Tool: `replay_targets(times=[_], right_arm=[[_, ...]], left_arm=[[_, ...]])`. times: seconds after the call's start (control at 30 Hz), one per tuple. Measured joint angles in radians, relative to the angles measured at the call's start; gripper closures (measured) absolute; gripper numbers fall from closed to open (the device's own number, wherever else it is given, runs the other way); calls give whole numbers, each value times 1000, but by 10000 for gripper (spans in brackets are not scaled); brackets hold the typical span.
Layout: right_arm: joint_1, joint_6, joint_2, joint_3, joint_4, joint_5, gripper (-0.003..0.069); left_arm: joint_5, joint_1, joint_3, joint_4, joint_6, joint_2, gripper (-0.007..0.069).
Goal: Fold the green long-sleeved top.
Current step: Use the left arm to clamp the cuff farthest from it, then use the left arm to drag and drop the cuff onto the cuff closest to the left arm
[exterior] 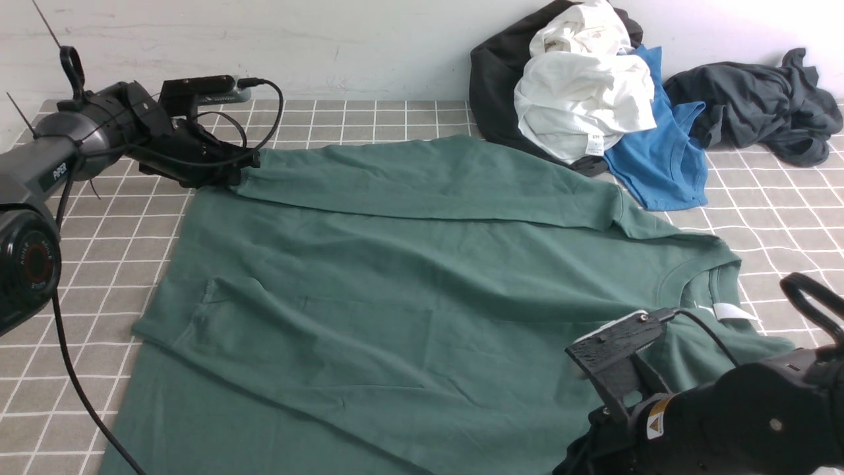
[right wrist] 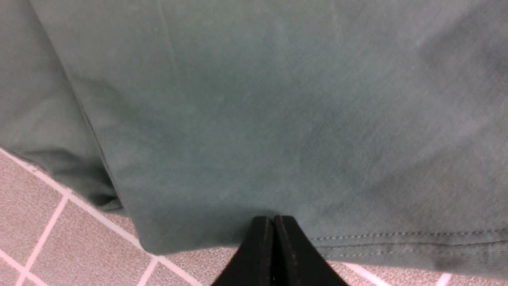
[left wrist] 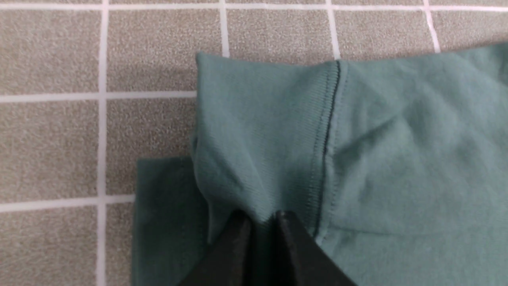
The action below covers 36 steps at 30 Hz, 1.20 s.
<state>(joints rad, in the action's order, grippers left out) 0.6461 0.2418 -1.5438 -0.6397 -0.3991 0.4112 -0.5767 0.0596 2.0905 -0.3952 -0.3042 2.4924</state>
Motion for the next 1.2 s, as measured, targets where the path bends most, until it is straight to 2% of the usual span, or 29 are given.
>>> replay_targets(times=[0.23, 0.3, 0.37, 0.43, 0.5, 0.53, 0.57, 0.63, 0.7, 0.87, 1.0, 1.07, 1.17, 1.2], right_arm=[[0, 0, 0, 0, 0, 0, 673], [0, 0, 8, -5, 21, 4, 673], [0, 0, 15, -15, 44, 17, 673], [0, 0, 31, -61, 115, 61, 673], [0, 0, 38, -88, 157, 90, 673], [0, -7, 42, -138, 219, 135, 673], [-2, -24, 47, -187, 275, 182, 673], [-6, -40, 47, -224, 305, 212, 673], [-27, -88, 47, -306, 399, 307, 673], [-96, -163, 47, -412, 503, 395, 673], [-123, -179, 47, -423, 505, 396, 673], [-126, -180, 47, -424, 487, 404, 673], [-126, -175, 47, -424, 455, 420, 673], [-126, -166, 47, -424, 442, 429, 673]], left_arm=[[-138, -2, 0, 37, 1, -88, 601], [-264, -2, 0, 49, 18, -159, 601], [-319, -2, 2, 52, 33, -186, 601], [-520, -2, 3, 61, 72, -252, 601], [-579, -2, 3, 67, 83, -266, 601], [-625, -4, -9, 82, 90, -284, 601], [-633, -7, -36, 109, 95, -301, 601], [-634, -9, -66, 134, 97, -322, 601], [-641, -21, -179, 214, 108, -381, 601], [-629, -51, -382, 300, 147, -507, 601], [-583, -78, -474, 318, 148, -548, 593], [-574, -98, -521, 335, 146, -556, 564], [-614, -112, -539, 344, 147, -556, 496], [-630, -115, -542, 344, 153, -557, 449]])
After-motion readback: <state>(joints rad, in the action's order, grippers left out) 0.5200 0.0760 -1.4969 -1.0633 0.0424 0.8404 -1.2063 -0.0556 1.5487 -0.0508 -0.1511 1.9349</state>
